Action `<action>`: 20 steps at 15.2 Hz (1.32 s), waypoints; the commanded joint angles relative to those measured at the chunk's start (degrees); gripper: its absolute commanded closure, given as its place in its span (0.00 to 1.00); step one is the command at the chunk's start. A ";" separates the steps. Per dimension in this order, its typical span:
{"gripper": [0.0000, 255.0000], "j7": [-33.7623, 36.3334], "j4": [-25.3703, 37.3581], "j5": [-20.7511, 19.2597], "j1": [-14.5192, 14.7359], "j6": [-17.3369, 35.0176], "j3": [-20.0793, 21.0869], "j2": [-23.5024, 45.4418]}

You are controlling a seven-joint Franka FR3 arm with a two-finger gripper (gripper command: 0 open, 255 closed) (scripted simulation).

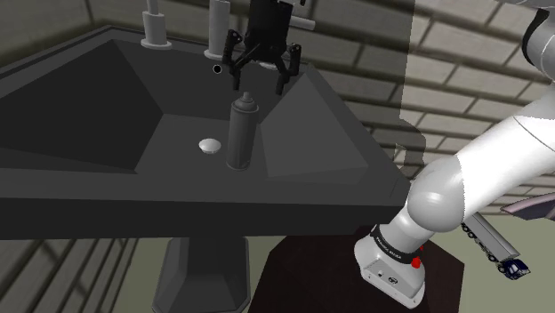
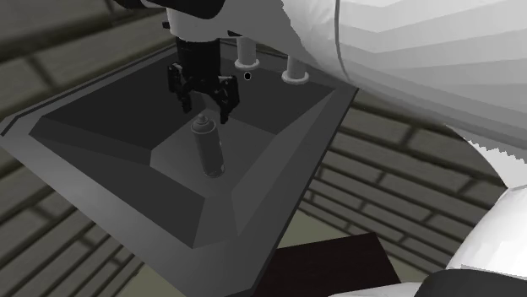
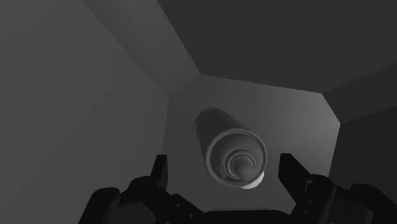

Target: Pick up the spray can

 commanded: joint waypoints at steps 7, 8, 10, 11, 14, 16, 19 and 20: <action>0.00 2.74 -2.41 -0.39 0.40 5.10 1.83 2.39; 0.00 2.56 -3.68 -0.31 0.45 6.30 1.91 2.32; 0.00 2.56 -3.68 -0.31 0.45 6.30 1.91 2.32; 1.00 2.50 -3.76 -0.29 0.44 6.32 1.88 2.26; 1.00 2.53 -3.70 -0.31 0.44 6.31 1.89 2.32; 1.00 2.53 -3.66 -0.32 0.43 6.29 1.89 2.34; 1.00 2.53 -3.68 -0.31 0.44 6.30 1.89 2.33; 1.00 2.56 -3.68 -0.31 0.45 6.30 1.91 2.32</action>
